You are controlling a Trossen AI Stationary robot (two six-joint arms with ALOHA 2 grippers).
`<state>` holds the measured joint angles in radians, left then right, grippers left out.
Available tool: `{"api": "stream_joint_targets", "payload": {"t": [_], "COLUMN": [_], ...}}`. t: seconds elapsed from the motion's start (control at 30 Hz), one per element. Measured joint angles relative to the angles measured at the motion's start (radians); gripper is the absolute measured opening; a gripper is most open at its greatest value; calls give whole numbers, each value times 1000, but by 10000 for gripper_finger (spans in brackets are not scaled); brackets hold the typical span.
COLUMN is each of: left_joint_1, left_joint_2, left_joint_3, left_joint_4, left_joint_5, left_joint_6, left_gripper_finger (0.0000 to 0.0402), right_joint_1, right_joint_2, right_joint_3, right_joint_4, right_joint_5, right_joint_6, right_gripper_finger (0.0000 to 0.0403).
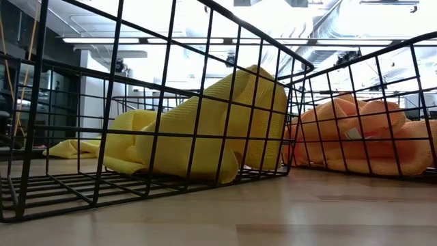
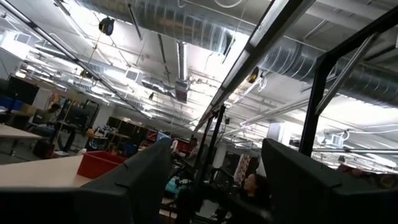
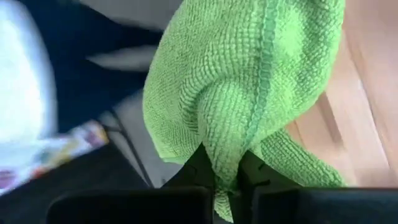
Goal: Sort microfiber towel by color & place in baskets
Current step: Put the green microfiber cloth into the top wire basket
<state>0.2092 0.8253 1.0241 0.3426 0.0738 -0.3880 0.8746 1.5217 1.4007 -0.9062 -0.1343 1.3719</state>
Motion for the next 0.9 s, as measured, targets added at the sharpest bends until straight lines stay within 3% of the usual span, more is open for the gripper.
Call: {"api": "stream_joint_targets", "payload": {"t": [0.2, 0.33, 0.4, 0.53, 0.67, 0.9], "left_joint_1": [0, 0, 0, 0, -1, -1], "left_joint_2": [0, 0, 0, -6, -25, -58], "left_joint_3": [0, 0, 0, 0, 0, 0], "left_joint_4": [-1, -3, -2, -2, 17, 30], "left_joint_5": [1, 1, 6, 26, 49, 61], "left_joint_6": [15, 15, 0, -30, -30, -30], "left_gripper_finger": [241, 241, 241, 241, 241, 241], "right_joint_1": [-164, -326, -422, -624, -795, -983], "right_joint_2": [-106, -111, -104, -49, 23, 201], "right_joint_3": [215, 286, 288, 288, 288, 288], "right_joint_4": [-77, -40, 28, 218, 438, 568], "right_joint_5": [380, 628, 691, 709, 682, 555], "right_joint_6": [-272, -613, -779, -1061, -1231, -1214], "right_gripper_finger": [5, 3, 3, 2, 1, 1]}}
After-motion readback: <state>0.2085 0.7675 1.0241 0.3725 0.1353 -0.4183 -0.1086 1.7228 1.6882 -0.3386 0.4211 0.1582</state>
